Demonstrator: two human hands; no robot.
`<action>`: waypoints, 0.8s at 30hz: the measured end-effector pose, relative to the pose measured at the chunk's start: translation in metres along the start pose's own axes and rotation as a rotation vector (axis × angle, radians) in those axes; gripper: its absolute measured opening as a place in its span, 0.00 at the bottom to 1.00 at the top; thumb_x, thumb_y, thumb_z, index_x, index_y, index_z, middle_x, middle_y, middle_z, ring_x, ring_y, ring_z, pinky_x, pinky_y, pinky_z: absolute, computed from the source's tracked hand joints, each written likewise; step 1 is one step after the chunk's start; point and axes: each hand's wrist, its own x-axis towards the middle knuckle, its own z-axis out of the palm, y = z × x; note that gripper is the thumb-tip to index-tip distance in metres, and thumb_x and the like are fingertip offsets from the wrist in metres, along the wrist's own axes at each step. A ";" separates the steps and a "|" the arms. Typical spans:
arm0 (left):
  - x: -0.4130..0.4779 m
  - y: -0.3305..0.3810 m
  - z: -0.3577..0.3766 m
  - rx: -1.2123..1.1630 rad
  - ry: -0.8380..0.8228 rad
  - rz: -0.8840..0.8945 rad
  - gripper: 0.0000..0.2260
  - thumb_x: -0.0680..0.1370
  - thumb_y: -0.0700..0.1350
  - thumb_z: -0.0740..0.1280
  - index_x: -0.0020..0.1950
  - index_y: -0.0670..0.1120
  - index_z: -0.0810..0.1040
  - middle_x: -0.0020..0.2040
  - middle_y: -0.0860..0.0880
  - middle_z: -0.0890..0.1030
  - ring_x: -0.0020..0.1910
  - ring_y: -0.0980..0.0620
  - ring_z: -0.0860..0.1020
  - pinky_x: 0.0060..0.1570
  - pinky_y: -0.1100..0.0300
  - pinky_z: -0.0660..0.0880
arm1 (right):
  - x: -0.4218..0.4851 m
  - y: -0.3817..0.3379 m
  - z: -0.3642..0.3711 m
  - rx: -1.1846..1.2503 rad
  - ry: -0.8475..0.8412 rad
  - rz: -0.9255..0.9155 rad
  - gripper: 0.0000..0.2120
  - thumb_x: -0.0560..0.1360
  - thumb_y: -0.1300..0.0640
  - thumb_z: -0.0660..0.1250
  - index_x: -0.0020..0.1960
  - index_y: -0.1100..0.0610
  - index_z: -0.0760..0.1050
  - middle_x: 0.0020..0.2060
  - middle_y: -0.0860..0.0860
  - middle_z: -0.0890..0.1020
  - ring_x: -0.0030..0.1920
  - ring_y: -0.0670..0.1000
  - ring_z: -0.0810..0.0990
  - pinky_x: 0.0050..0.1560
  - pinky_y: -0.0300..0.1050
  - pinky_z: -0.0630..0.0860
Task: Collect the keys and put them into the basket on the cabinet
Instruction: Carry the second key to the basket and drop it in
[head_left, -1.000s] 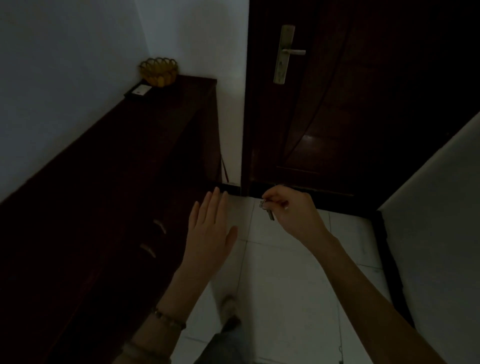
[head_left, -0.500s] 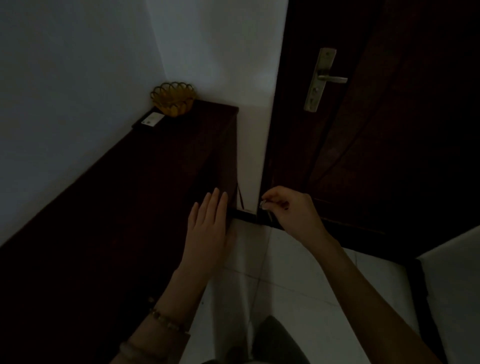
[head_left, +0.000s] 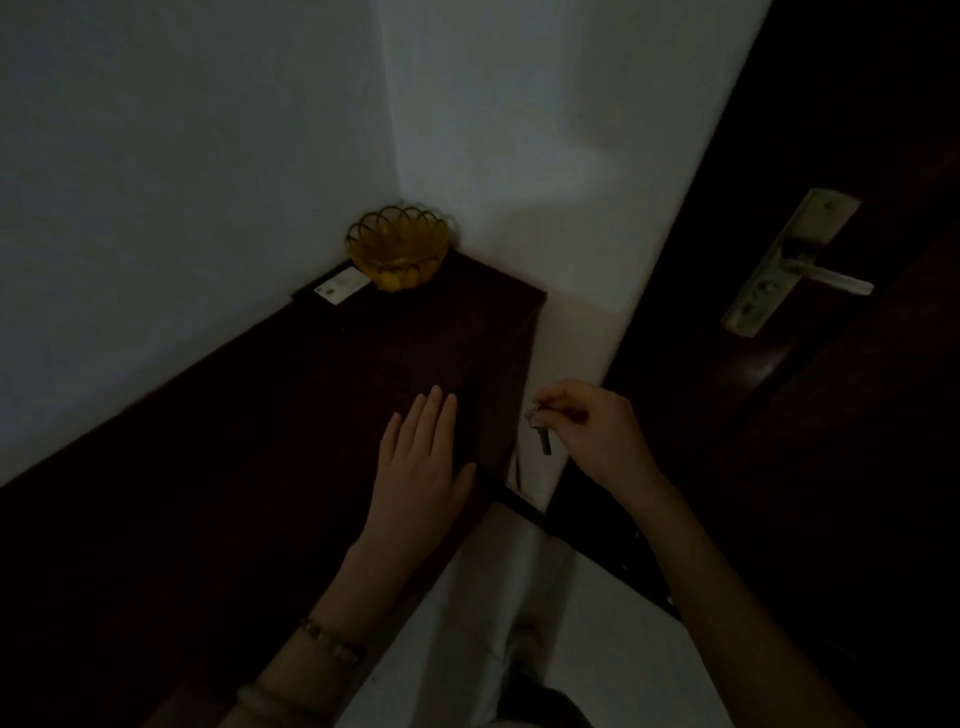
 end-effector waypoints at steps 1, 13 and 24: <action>0.014 0.004 0.002 0.002 0.005 -0.022 0.32 0.78 0.55 0.58 0.75 0.45 0.45 0.77 0.44 0.48 0.75 0.48 0.45 0.71 0.51 0.40 | 0.017 0.006 -0.007 0.008 -0.018 -0.006 0.10 0.69 0.64 0.71 0.41 0.49 0.79 0.36 0.39 0.80 0.40 0.35 0.79 0.41 0.24 0.72; 0.123 0.003 0.027 0.095 0.005 -0.211 0.33 0.77 0.54 0.60 0.75 0.45 0.47 0.77 0.44 0.51 0.75 0.47 0.48 0.70 0.51 0.41 | 0.163 0.048 -0.014 0.110 -0.228 -0.052 0.10 0.69 0.65 0.70 0.40 0.49 0.78 0.37 0.42 0.81 0.40 0.36 0.79 0.42 0.25 0.73; 0.211 -0.055 0.037 0.125 0.048 -0.293 0.32 0.76 0.53 0.63 0.74 0.42 0.54 0.75 0.42 0.58 0.74 0.45 0.54 0.72 0.46 0.51 | 0.274 0.043 0.034 0.101 -0.310 -0.083 0.08 0.69 0.66 0.70 0.42 0.54 0.78 0.35 0.44 0.81 0.36 0.33 0.80 0.39 0.22 0.70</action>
